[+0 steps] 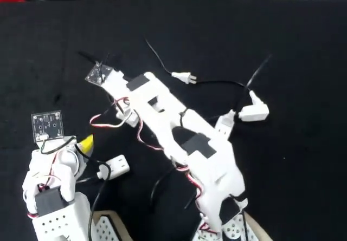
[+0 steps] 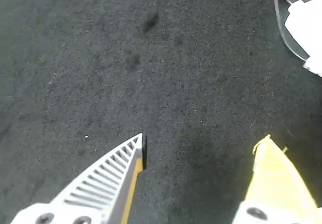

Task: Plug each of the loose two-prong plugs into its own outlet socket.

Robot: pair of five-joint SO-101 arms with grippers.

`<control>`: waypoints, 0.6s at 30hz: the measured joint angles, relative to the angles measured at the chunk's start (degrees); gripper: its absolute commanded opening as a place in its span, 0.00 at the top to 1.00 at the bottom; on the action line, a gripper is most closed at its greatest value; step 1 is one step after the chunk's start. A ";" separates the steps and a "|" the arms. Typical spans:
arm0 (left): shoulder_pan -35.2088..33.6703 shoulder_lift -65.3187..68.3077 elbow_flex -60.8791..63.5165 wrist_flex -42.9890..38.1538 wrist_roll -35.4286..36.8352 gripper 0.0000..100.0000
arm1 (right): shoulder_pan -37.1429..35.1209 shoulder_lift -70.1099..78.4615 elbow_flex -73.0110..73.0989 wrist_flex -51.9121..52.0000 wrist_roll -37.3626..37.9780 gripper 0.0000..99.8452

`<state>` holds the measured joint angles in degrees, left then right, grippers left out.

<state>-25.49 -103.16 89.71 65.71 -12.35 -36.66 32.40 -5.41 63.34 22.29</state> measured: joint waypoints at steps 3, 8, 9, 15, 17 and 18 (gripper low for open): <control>0.00 0.00 0.00 0.00 0.00 0.66 | 0.79 -1.49 -1.32 7.74 0.18 0.99; 0.00 0.00 0.00 0.00 0.00 0.66 | 2.55 -6.77 -1.41 20.92 0.26 0.99; 0.00 0.00 0.00 0.00 0.00 0.66 | 2.90 -7.12 -1.41 23.74 0.26 0.99; 0.00 0.00 0.00 0.00 0.00 0.66 | 4.48 -7.91 5.98 23.82 -1.41 0.98; 0.00 0.00 0.00 0.00 0.00 0.66 | 4.48 -8.00 9.58 21.98 -2.73 0.93; 0.00 0.00 0.00 0.00 0.00 0.66 | 4.48 -8.09 10.73 21.63 -2.99 0.90</control>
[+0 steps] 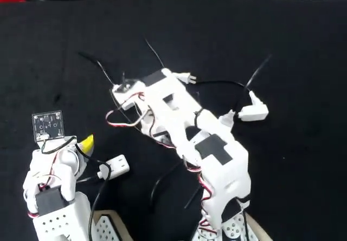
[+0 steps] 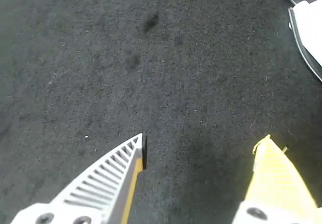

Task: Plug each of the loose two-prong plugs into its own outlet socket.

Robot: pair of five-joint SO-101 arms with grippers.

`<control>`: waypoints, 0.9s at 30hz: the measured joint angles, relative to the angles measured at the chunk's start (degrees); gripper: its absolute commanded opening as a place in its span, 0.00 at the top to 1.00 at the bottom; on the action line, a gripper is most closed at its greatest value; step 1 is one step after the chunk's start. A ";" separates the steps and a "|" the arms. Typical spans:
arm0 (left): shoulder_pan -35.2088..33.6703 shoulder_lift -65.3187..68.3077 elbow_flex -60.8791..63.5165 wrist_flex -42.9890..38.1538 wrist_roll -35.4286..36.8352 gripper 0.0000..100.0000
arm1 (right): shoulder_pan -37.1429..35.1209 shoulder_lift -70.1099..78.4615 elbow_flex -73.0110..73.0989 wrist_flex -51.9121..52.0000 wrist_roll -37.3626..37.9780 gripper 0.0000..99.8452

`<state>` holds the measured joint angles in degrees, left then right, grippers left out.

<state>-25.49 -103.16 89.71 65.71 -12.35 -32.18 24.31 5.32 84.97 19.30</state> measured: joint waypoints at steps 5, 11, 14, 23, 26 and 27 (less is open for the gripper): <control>0.00 0.00 0.00 0.00 0.00 0.66 | -0.09 0.00 1.41 0.18 -0.26 0.82; 0.00 0.00 0.00 0.00 0.00 0.66 | -1.32 0.09 -4.04 2.64 -0.44 0.82; 0.00 0.00 0.00 0.00 0.00 0.66 | -1.41 3.08 -8.79 5.27 0.18 0.82; 0.00 0.00 0.00 0.00 0.00 0.66 | -1.41 17.32 -21.98 13.10 2.90 0.87; 0.00 0.00 0.00 0.00 0.00 0.66 | -1.23 18.37 -23.21 13.36 3.60 0.97; 0.00 0.00 0.00 0.00 0.00 0.66 | -1.14 18.55 -23.47 13.36 3.69 0.99</control>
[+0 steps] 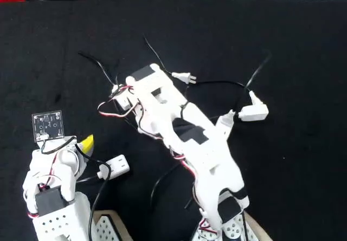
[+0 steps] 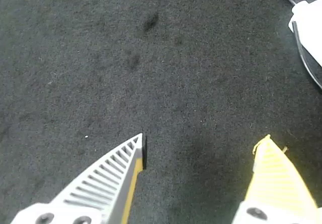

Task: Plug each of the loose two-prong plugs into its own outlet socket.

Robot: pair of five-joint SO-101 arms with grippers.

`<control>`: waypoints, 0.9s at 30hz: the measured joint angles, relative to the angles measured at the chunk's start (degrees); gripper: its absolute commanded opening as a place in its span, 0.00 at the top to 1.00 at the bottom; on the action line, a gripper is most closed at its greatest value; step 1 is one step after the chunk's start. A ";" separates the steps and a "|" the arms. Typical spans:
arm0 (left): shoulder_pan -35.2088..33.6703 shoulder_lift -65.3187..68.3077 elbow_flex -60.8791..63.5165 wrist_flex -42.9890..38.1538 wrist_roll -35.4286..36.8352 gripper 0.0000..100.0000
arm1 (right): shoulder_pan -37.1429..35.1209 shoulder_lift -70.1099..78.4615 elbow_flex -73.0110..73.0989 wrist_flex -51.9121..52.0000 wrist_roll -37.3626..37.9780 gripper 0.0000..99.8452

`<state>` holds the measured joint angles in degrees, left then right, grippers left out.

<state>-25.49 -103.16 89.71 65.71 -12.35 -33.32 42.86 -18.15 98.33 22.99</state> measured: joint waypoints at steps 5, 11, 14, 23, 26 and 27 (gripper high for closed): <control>0.00 0.00 0.00 0.00 0.00 0.66 | -0.09 0.35 -0.18 0.00 0.79 0.99; 0.00 0.00 0.00 0.00 0.00 0.66 | -0.09 0.35 -0.18 0.00 0.97 0.99; 0.00 0.00 0.00 0.00 0.00 0.66 | -0.09 -0.62 0.44 0.00 -0.09 0.99; 0.00 0.00 0.00 0.00 0.00 0.66 | 0.18 -21.89 21.27 -13.19 -9.85 0.99; 0.00 0.00 0.00 0.00 0.00 0.66 | 0.26 -32.09 32.00 -21.54 -14.24 0.99; 0.00 0.00 0.00 0.00 0.00 0.66 | 0.26 -35.43 35.52 -25.14 -15.65 0.99</control>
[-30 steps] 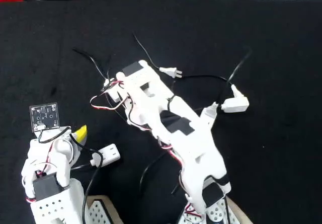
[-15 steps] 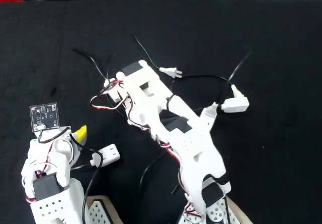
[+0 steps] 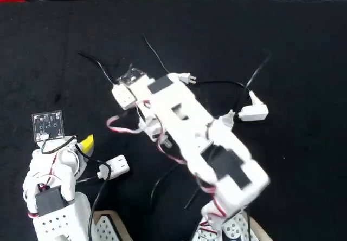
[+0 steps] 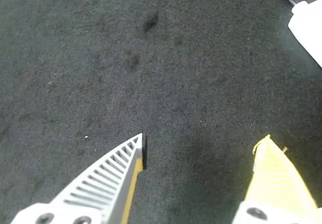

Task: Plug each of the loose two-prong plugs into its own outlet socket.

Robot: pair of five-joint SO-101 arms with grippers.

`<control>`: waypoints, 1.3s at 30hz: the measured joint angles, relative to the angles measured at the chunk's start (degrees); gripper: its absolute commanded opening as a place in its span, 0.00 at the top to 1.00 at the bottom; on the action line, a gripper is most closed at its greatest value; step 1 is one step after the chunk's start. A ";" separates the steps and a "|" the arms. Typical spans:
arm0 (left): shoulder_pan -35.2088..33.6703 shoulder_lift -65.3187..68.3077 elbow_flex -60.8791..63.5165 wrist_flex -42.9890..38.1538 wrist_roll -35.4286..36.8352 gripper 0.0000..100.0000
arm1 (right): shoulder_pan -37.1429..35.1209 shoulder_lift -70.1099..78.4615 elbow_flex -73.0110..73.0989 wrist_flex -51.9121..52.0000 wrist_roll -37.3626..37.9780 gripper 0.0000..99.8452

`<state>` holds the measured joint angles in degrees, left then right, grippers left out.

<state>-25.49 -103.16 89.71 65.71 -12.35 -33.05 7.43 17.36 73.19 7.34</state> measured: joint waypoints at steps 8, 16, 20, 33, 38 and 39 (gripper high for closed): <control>0.00 0.00 0.00 0.00 0.00 0.66 | -2.81 -30.86 27.60 -21.01 -7.82 0.99; 0.00 0.00 0.00 0.00 0.53 0.66 | -9.85 -56.79 53.10 -43.16 -13.80 0.99; 0.00 0.00 -0.35 -2.64 6.15 0.66 | -15.38 -64.88 60.66 -47.74 -11.87 0.99; 20.75 -0.18 -12.31 -3.08 21.45 0.66 | -17.23 -75.78 67.16 -50.81 -4.40 0.99; 30.24 -0.26 -16.26 3.08 19.08 0.66 | -17.32 -75.78 67.87 -50.90 -3.52 0.99; 31.74 -0.35 -17.23 4.48 17.85 0.66 | -17.32 -75.78 67.87 -50.90 -3.52 0.99</control>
<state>6.24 -103.52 72.48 70.20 5.49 -50.37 -68.35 85.23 22.29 3.82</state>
